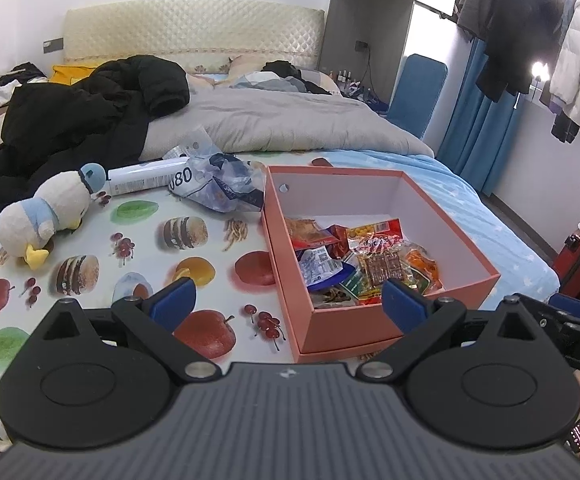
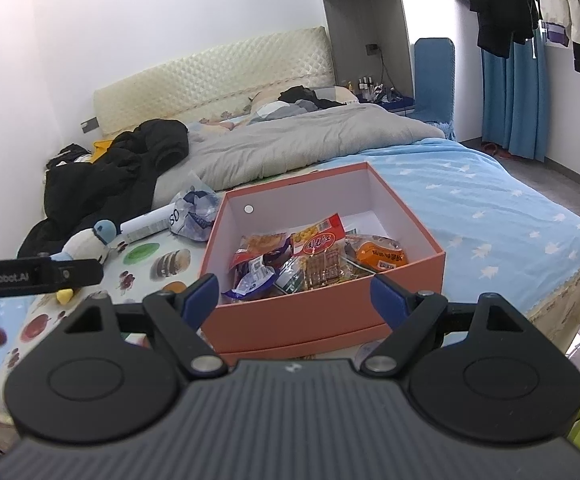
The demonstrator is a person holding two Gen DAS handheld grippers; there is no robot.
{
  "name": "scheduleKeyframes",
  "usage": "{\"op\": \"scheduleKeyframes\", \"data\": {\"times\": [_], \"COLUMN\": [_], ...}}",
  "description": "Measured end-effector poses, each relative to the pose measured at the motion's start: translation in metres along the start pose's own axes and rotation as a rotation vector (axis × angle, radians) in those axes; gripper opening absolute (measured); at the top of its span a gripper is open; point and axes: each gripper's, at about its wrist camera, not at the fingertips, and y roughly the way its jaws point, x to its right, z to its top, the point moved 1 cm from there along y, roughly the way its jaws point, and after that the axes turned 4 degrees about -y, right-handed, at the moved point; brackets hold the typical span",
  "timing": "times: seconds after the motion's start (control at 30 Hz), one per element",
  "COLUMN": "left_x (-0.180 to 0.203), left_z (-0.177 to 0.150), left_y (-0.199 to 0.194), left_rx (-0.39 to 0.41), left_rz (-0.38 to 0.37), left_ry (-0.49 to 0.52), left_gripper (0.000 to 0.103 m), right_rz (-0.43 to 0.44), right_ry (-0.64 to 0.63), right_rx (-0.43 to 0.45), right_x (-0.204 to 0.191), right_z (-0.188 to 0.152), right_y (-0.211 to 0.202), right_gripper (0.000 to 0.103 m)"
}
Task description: Organize snacks
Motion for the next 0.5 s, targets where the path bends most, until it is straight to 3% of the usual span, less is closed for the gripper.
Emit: {"op": "scheduleKeyframes", "data": {"times": [0.5], "left_x": [0.0079], "left_z": [-0.0018], "left_y": [-0.0003], "left_rx": [0.015], "left_rz": [-0.017], "left_ry": [0.015], "left_gripper": [0.101], "right_rz": [0.003], "right_ry": [-0.003], "right_rx": [0.014], "right_x": [-0.0014], "right_z": [0.0015], "right_y": [-0.0002], "right_gripper": [0.084]}}
